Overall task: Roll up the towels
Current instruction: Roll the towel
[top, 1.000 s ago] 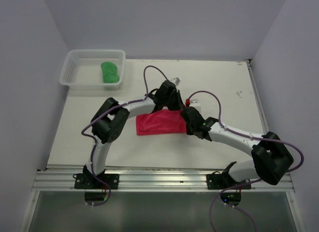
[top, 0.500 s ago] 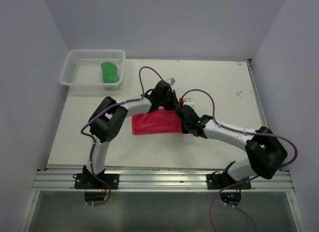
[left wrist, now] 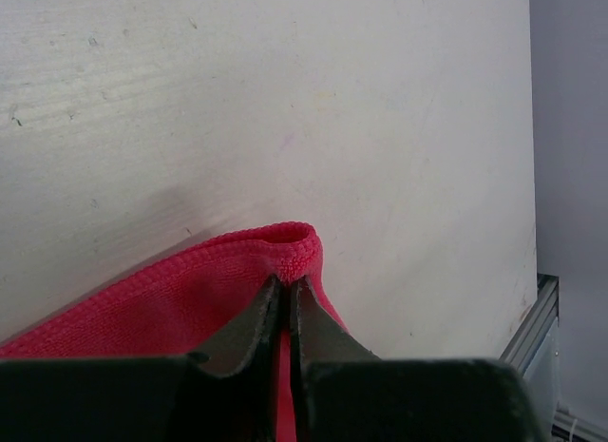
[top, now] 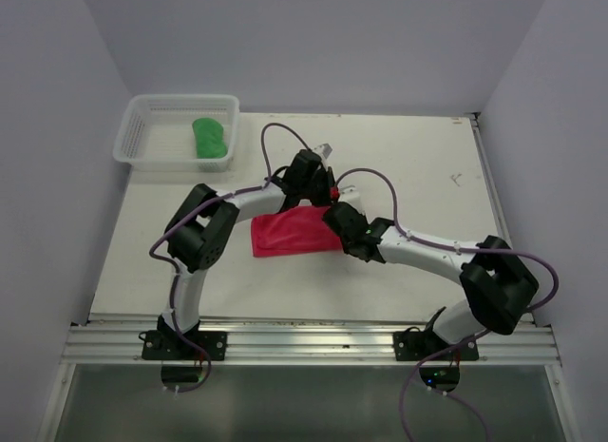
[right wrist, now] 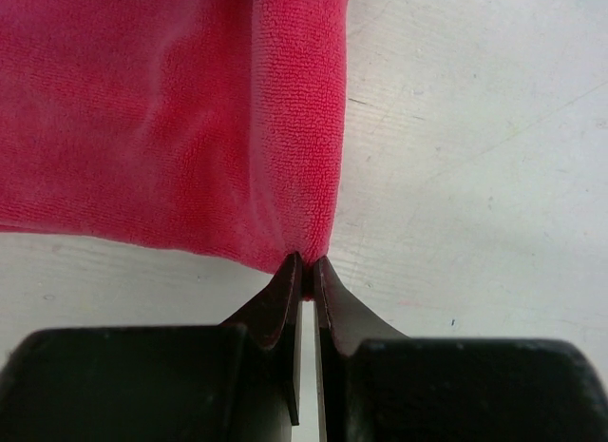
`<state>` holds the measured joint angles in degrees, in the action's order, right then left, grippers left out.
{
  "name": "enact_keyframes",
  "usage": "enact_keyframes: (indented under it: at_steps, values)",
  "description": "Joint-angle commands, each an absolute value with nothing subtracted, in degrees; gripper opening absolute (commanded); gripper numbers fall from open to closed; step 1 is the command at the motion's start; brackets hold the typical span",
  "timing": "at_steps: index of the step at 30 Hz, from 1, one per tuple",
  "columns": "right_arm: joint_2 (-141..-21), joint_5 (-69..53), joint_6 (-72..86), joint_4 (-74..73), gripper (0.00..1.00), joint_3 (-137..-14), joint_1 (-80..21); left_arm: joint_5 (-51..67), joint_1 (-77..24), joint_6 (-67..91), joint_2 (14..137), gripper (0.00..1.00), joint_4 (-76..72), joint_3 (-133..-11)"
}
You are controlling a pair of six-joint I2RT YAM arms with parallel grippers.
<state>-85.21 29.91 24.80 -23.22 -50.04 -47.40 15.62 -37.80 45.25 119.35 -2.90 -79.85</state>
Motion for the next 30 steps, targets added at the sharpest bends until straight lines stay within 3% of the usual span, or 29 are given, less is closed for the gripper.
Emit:
enact_keyframes:
  at_steps: [1,27,30]
  values:
    - [-87.44,36.89,23.47,-27.42,0.0,-53.6,-49.65,15.47,-36.21,43.51,116.28,0.08,-7.82,-78.93]
    - [-95.27,28.31,26.02,-22.59,0.0,-58.18,-52.47,14.77,-33.57,39.2,114.52,0.08,-8.7,-72.42]
    - [-95.62,25.76,26.28,-21.62,0.05,-58.18,-52.38,14.85,-33.4,38.94,115.13,0.08,-8.7,-72.42]
